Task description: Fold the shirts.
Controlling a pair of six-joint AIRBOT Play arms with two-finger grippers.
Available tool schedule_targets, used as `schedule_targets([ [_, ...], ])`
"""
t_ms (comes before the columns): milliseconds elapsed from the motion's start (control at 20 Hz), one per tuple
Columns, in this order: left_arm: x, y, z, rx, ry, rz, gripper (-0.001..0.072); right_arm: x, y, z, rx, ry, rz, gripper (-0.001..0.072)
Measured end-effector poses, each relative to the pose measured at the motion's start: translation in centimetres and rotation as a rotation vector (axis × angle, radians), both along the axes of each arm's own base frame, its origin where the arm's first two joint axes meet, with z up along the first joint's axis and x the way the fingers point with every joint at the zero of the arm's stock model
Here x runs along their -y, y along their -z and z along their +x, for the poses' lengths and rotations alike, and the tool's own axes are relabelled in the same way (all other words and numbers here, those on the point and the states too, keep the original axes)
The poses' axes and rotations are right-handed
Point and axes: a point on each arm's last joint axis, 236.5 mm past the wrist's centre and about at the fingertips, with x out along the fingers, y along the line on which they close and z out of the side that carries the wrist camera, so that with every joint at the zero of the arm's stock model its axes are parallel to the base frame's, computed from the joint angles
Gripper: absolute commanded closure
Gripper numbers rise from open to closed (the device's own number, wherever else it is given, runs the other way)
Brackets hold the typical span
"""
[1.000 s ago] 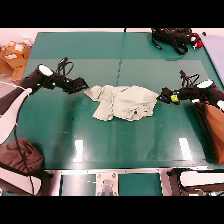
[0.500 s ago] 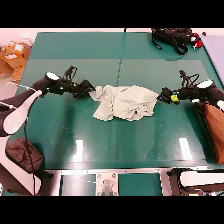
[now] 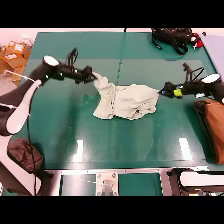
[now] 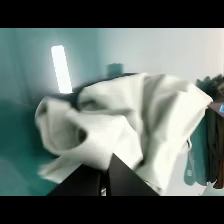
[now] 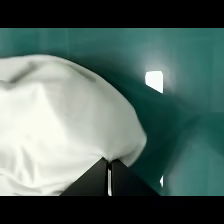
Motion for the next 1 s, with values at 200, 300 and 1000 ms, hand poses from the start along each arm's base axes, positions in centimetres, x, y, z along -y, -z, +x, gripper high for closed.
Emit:
schedule_targets([
  [200,-2.4,-10.7,-0.4,0.238,0.008,0.106,0.0687,2.2,-10.8,1.3,0.193,0.031,-0.032,0.07],
  [300,-4.1,-16.7,-1.7,0.365,-0.013,0.146,0.0687,3.0,-17.0,0.7,0.298,0.041,-0.06,0.07],
  [1000,-12.3,-36.9,-17.3,0.821,-0.15,0.351,0.0686,1.5,-40.5,-10.4,0.766,0.121,-0.218,0.0699],
])
